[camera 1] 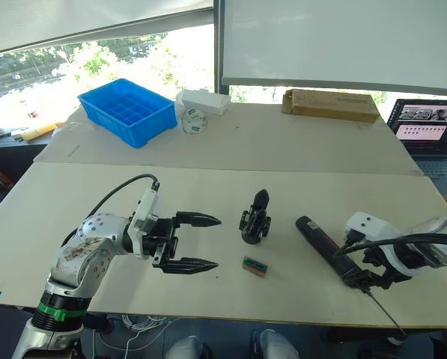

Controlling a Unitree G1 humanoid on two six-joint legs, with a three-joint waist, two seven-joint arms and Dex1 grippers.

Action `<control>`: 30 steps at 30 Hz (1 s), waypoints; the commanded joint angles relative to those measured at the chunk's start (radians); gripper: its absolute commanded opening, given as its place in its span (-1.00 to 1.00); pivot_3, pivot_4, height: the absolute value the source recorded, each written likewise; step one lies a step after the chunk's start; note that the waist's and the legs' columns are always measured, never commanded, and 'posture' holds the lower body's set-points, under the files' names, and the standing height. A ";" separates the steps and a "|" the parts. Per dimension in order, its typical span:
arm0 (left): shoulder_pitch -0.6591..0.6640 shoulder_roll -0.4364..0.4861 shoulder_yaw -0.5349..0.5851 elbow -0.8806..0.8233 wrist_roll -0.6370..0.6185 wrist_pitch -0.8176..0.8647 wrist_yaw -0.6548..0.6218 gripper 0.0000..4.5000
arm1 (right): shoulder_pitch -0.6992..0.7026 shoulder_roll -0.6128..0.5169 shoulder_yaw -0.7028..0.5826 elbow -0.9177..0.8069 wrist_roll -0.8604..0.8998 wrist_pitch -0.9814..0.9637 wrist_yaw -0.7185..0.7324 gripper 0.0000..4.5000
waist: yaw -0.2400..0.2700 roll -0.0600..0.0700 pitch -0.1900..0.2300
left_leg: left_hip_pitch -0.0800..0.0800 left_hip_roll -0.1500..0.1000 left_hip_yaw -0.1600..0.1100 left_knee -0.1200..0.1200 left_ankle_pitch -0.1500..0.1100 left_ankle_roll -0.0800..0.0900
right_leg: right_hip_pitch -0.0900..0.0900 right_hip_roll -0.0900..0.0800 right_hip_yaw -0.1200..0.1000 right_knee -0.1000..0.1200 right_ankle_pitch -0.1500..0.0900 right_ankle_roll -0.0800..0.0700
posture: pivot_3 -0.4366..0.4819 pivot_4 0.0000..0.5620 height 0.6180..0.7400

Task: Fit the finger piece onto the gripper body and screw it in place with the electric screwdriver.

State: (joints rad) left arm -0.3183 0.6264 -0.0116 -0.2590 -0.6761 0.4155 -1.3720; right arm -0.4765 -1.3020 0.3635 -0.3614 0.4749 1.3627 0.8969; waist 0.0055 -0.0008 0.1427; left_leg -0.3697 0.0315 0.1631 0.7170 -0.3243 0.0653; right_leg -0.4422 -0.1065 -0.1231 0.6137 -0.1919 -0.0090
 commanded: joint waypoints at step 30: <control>0.011 0.052 0.004 0.003 -0.005 -0.018 -0.054 1.00 | 0.209 0.223 -0.590 0.126 0.102 -0.011 0.029 -0.15 | 0.010 -0.006 -0.002 | -0.001 0.000 -0.001 0.002 0.000 0.000 | 0.001 0.001 -0.002 0.001 0.000 0.001 | -0.05 -0.47 1.00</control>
State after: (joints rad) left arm -0.2965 0.6697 -0.0188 -0.2585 -0.6733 0.4149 -1.4126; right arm -0.2709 -1.0838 -0.0562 -0.2101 0.5492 1.3975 0.9294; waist 0.0156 -0.0070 0.1412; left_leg -0.3706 0.0313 0.1624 0.7180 -0.3243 0.0653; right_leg -0.4408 -0.1051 -0.1259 0.6144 -0.1915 -0.0084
